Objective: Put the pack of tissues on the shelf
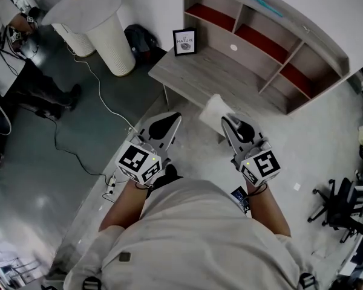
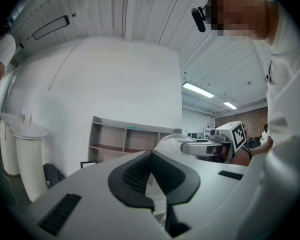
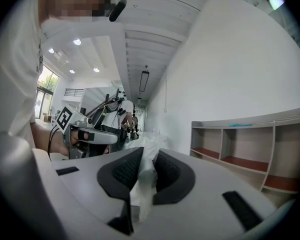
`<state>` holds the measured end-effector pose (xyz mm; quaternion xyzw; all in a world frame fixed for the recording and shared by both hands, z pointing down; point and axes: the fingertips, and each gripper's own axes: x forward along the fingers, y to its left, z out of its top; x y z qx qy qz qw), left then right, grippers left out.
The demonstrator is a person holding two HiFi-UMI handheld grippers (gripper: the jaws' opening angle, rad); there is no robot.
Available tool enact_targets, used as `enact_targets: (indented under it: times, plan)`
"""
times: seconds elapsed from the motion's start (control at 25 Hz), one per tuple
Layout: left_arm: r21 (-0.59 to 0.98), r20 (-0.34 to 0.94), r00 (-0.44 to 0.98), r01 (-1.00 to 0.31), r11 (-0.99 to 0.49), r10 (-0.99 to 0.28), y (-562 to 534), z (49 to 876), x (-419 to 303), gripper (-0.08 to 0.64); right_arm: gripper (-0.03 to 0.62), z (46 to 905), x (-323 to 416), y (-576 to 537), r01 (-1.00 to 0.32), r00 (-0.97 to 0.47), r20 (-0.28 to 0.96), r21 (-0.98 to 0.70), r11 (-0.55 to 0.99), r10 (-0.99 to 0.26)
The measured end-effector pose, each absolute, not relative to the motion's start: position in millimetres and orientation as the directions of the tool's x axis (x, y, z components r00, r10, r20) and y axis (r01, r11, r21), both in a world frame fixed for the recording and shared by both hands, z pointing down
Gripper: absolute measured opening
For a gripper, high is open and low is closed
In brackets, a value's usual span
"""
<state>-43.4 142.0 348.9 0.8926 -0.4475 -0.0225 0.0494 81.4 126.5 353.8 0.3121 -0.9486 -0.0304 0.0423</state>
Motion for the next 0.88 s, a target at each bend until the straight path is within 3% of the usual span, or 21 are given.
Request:
enact_targets:
  times: [0.52, 0.88]
  plan:
    - [0.105, 0.035, 0.644, -0.763, -0.638, -0.765, 101, 351, -142, 0.015, 0.058, 352, -9, 79, -0.637, -0.766, 0.06, 0.065, 0.768, -0.64]
    - [0.131, 0.043, 0.631, -0.772, -0.622, -0.775, 84, 364, -170, 0.015, 0.058, 362, -32, 62, -0.641, -0.761, 0.083, 0.047, 0.766, -0.643]
